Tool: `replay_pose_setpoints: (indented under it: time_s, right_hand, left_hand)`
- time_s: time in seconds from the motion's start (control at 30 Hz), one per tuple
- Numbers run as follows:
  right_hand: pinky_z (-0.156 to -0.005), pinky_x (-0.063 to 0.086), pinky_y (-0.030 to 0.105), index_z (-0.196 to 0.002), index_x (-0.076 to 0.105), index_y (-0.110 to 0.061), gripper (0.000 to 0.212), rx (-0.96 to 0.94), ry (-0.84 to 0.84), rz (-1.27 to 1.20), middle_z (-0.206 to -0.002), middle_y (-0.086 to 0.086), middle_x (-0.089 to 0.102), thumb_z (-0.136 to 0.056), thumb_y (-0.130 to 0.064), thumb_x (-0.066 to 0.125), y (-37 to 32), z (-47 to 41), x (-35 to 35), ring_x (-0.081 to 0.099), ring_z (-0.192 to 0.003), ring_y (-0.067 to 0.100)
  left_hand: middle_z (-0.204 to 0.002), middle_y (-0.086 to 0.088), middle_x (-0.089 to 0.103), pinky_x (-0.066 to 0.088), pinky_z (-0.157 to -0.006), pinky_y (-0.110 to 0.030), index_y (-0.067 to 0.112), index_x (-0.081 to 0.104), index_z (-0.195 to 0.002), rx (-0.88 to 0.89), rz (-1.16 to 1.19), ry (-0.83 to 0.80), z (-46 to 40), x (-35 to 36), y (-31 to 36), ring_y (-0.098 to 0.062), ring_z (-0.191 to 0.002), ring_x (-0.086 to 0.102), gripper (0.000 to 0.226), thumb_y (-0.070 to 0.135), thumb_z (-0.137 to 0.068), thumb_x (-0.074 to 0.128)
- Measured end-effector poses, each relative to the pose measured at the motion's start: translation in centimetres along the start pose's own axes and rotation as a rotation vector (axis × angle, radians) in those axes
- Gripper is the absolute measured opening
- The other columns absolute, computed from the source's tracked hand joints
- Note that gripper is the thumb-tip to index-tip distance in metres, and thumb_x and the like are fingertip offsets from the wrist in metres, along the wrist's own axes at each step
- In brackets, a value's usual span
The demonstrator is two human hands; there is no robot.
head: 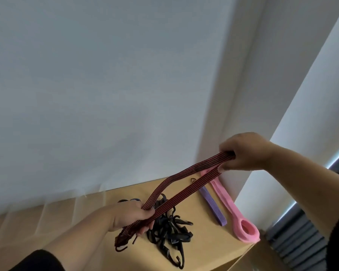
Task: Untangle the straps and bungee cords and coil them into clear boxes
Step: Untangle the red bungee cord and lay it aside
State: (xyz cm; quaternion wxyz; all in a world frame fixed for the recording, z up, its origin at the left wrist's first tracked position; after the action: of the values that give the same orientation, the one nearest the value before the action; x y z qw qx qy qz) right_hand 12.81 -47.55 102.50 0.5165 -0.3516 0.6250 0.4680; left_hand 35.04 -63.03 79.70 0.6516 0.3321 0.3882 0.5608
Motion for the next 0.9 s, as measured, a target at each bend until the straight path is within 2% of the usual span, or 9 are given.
replay_pose_setpoints:
  time_s: [0.07,0.17,0.23,0.33,0.4,0.5,0.67,0.77,0.9]
  right_hand:
    - [-0.060,0.040,0.027,-0.067,0.047,-0.032,0.040,0.027,-0.042,-0.096,-0.066,-0.012,0.056,-0.080,-0.060,0.072,1.1,0.7,1.0,0.053,-0.066,0.007]
    - [-0.057,0.039,0.028,-0.065,0.050,-0.017,0.052,0.094,-0.038,-0.651,-0.058,-0.010,0.049,-0.075,-0.054,0.084,4.0,3.0,2.1,0.046,-0.056,0.010]
    - [-0.055,0.032,0.025,-0.061,0.046,-0.013,0.059,0.114,0.035,-0.955,-0.058,-0.006,0.040,-0.072,-0.061,0.080,5.7,5.0,2.7,0.037,-0.056,0.012]
    - [-0.058,0.032,0.029,-0.054,0.052,-0.016,0.056,0.195,0.061,-1.182,-0.057,0.000,0.043,-0.085,-0.059,0.070,7.9,7.4,5.3,0.040,-0.057,0.015]
    - [-0.056,0.033,0.026,-0.051,0.049,-0.016,0.053,0.230,-0.010,-1.102,-0.055,-0.002,0.040,-0.086,-0.048,0.074,8.8,8.5,7.3,0.039,-0.054,0.013]
    - [-0.057,0.032,0.026,-0.049,0.044,-0.019,0.055,0.187,-0.225,-0.755,-0.053,-0.007,0.037,-0.091,-0.039,0.073,9.1,9.9,10.5,0.036,-0.052,0.010]
    - [-0.064,0.026,0.020,-0.057,0.050,-0.019,0.065,0.064,-0.408,-0.163,-0.048,-0.014,0.048,-0.089,-0.076,0.044,8.5,13.1,15.8,0.039,-0.049,0.006]
    - [-0.075,0.025,0.022,-0.054,0.049,-0.022,0.073,0.015,-0.397,-0.118,-0.048,-0.009,0.044,-0.085,-0.085,0.030,8.4,14.8,18.9,0.036,-0.049,0.009]
    - [-0.082,0.042,0.029,-0.053,0.054,-0.032,0.061,0.079,-0.373,-0.193,-0.068,-0.011,0.057,-0.084,-0.082,0.041,9.6,16.6,21.4,0.054,-0.073,0.007]
  left_hand:
    - [-0.069,-0.004,0.060,0.050,-0.073,-0.029,0.012,0.065,-0.088,-0.002,-0.003,0.015,0.3,1.0,0.3,-0.019,-0.065,0.054,0.041,0.048,-0.101,0.050]
    - [-0.064,-0.001,0.054,0.044,-0.066,-0.026,0.013,0.061,-0.084,-0.008,0.017,0.038,0.6,2.5,0.6,-0.015,-0.058,0.047,0.039,0.044,-0.102,0.048]
    - [-0.062,0.001,0.051,0.042,-0.061,-0.023,0.014,0.059,-0.083,-0.029,0.024,0.050,0.9,3.5,0.7,-0.012,-0.055,0.043,0.037,0.043,-0.104,0.047]
    - [-0.062,0.001,0.050,0.042,-0.059,-0.022,0.014,0.061,-0.084,-0.038,-0.008,0.034,1.3,5.3,0.9,-0.011,-0.053,0.042,0.039,0.043,-0.104,0.045]
    - [-0.063,0.001,0.052,0.042,-0.061,-0.023,0.014,0.065,-0.087,-0.040,-0.045,0.034,1.4,6.3,1.0,-0.011,-0.054,0.043,0.044,0.049,-0.103,0.043]
    - [-0.064,0.004,0.055,0.044,-0.066,-0.025,0.019,0.073,-0.093,-0.042,-0.155,0.066,1.7,7.1,1.2,-0.010,-0.055,0.046,0.056,0.062,-0.099,0.038]
    - [-0.064,0.007,0.060,0.044,-0.062,-0.017,0.024,0.072,-0.087,-0.084,-0.305,0.128,2.1,7.6,1.6,-0.009,-0.052,0.045,0.076,0.085,-0.086,0.026]
    - [-0.069,0.006,0.068,0.047,-0.072,-0.021,0.017,0.069,-0.084,-0.121,-0.430,0.120,1.9,7.8,2.4,-0.011,-0.062,0.054,0.083,0.087,-0.082,0.024]
    - [-0.070,0.011,0.070,0.045,-0.066,-0.020,0.035,0.074,-0.079,-0.033,-0.364,0.090,1.5,8.2,4.3,-0.005,-0.059,0.052,0.061,0.083,-0.084,0.036]
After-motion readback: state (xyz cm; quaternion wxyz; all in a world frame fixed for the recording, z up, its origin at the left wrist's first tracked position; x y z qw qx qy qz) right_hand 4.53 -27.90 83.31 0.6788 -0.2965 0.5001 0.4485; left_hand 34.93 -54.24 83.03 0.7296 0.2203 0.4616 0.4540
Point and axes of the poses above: each hand's wrist, its own z-axis away from the middle knuckle, its own x-axis out of the palm, y = z × x, the point moved 8 cm from there along -z, towards the middle knuckle
